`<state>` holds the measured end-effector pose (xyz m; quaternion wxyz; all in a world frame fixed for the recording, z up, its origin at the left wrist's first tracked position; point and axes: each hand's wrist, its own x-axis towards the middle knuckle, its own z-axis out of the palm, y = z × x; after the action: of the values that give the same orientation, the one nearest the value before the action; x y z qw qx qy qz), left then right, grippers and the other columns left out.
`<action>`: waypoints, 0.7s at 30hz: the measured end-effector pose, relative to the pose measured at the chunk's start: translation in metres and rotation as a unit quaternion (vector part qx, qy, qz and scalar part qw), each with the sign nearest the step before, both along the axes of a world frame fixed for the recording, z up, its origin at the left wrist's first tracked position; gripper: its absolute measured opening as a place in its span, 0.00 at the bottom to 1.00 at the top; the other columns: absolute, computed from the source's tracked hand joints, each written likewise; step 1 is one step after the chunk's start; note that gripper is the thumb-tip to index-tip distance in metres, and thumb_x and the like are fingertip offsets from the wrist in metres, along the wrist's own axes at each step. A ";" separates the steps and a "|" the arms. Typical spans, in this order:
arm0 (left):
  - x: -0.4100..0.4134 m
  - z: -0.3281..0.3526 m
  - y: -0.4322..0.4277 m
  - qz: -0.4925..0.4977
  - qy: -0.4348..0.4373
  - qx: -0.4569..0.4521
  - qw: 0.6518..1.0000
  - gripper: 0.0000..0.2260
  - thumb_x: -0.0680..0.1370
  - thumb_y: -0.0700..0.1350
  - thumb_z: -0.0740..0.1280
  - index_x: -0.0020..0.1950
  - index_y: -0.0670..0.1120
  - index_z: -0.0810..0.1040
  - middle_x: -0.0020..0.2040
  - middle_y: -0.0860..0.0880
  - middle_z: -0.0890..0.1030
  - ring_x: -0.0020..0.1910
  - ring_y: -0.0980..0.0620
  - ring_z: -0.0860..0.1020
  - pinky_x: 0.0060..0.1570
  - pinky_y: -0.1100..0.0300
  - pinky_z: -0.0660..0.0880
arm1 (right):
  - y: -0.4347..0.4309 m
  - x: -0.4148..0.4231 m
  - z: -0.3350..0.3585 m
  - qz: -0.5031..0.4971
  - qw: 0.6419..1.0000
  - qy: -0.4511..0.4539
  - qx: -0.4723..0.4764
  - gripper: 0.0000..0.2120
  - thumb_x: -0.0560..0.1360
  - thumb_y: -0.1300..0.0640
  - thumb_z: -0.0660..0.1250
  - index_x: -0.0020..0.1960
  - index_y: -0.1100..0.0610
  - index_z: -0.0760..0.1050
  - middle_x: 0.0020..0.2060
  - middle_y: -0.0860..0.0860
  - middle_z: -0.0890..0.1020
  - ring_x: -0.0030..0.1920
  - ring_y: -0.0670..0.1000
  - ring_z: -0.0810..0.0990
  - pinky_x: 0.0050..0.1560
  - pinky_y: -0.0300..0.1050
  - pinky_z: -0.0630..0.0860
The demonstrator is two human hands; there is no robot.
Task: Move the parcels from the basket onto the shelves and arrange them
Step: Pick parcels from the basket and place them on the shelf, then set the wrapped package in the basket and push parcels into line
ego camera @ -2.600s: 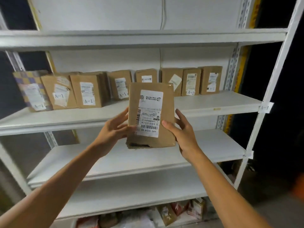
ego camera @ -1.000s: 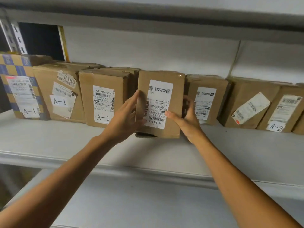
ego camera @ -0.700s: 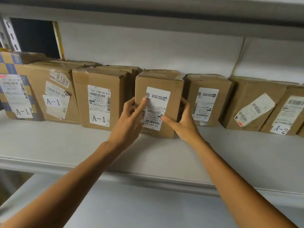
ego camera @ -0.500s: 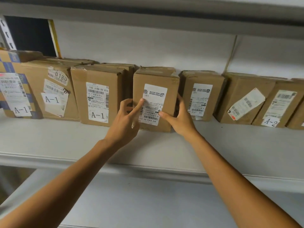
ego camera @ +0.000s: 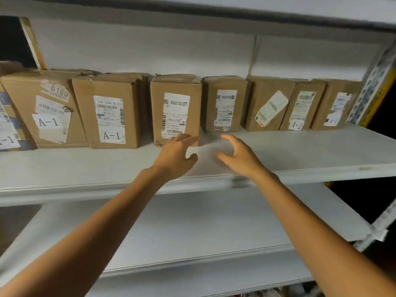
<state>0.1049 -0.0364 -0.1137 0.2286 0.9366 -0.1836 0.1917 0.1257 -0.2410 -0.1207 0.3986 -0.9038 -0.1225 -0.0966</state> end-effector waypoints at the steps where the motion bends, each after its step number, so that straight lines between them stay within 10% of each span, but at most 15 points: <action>1: -0.003 0.002 -0.009 -0.010 0.012 0.016 1.000 0.24 0.78 0.45 0.65 0.74 0.52 0.66 0.70 0.46 0.69 0.68 0.44 0.66 0.67 0.50 0.63 | -0.013 -0.010 0.001 -0.008 0.999 -0.008 -0.035 0.29 0.76 0.48 0.69 0.74 0.51 0.65 0.73 0.49 0.68 0.72 0.51 0.67 0.66 0.41 0.64; 21: -0.150 -0.046 -0.395 -0.255 0.115 0.251 0.927 0.27 0.81 0.57 0.56 0.78 0.59 0.48 0.79 0.49 0.50 0.77 0.45 0.50 0.75 0.47 0.47 | -0.359 -0.289 -0.069 -0.312 0.944 0.086 -0.060 0.33 0.76 0.39 0.64 0.77 0.48 0.59 0.75 0.54 0.63 0.74 0.61 0.59 0.72 0.57 0.60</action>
<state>-0.0451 -0.4317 -0.1595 0.0470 0.9007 -0.4305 -0.0341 -0.1636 -0.6002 -0.1901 0.3021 -0.9239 0.1952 -0.1302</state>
